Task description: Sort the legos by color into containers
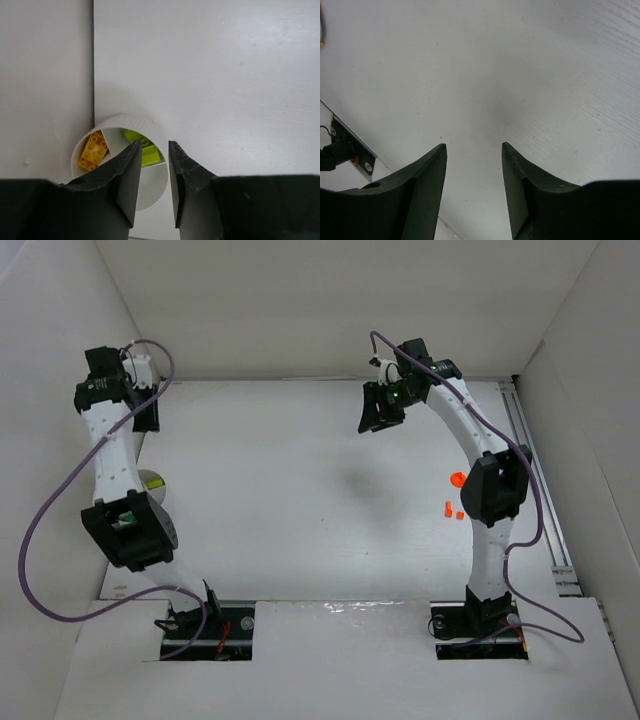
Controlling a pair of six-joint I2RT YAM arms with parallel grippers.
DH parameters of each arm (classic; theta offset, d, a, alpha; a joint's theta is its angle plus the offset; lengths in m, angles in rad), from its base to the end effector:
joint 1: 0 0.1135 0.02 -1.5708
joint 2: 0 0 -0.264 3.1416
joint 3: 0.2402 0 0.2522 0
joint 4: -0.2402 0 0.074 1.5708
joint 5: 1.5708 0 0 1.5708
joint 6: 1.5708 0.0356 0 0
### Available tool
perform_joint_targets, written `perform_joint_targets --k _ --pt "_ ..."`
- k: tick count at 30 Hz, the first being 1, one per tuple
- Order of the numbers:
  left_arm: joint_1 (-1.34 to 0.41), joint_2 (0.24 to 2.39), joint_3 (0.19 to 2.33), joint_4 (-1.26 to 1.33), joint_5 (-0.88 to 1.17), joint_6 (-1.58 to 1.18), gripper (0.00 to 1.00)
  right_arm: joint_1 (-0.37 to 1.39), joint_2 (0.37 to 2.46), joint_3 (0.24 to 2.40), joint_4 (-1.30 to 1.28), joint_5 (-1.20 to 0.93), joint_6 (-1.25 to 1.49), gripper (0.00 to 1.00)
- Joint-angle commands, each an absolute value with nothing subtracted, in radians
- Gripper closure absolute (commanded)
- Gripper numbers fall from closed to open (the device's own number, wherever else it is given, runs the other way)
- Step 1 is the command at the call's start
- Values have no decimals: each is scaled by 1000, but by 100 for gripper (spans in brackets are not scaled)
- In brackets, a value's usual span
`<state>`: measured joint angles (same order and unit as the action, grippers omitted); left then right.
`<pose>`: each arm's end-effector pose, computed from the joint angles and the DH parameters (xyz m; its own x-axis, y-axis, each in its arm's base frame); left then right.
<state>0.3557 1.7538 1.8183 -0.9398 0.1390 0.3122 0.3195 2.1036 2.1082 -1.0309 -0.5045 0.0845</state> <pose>0.3567 0.1272 0.3649 -0.7653 0.0402 -0.6425 -0.0280 0.9950 0.0956 0.4249 0.1587 0.3121 -0.8525 -0.2042 -0.4812 -0.4423 0.7725 0.4557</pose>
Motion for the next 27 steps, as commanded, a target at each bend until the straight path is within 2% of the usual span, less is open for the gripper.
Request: perform_joint_targets --k 1,4,6,7,8,10,14,16,20,23,24,27 --pt "253 1577 1852 -823 210 313 74 290 2048 2088 -982 -496 71 47" --pt "112 1484 1774 -678 140 304 66 258 1955 2016 -869 -466 80 45" --pt "34 1430 1737 -614 140 293 55 224 1860 1933 -801 -436 80 42" --pt "16 1414 1718 -556 159 281 47 213 1827 1901 -731 -424 80 41" --pt "2 1401 1680 -529 176 272 25 190 1797 1843 -698 -413 80 41" --pt "-23 1388 1651 -486 234 282 0 170 1722 1824 -669 -404 45 37" --pt "-32 1410 1632 -441 414 253 0 92 1635 1760 -654 -458 21 35" --pt "-32 1410 1606 -393 507 215 0 63 1576 1702 -591 -450 93 35" --pt "-53 1407 1459 -149 751 75 0 29 1511 1586 -557 -352 104 40" --pt "-74 1507 1503 -149 876 32 0 -30 1488 1536 -673 -327 28 40" --pt "-86 1519 1503 -112 891 11 0 -52 1474 1520 -690 -327 -3 31" --pt "-196 1541 1511 -116 762 99 0 -113 1465 1447 -753 -275 -98 24"
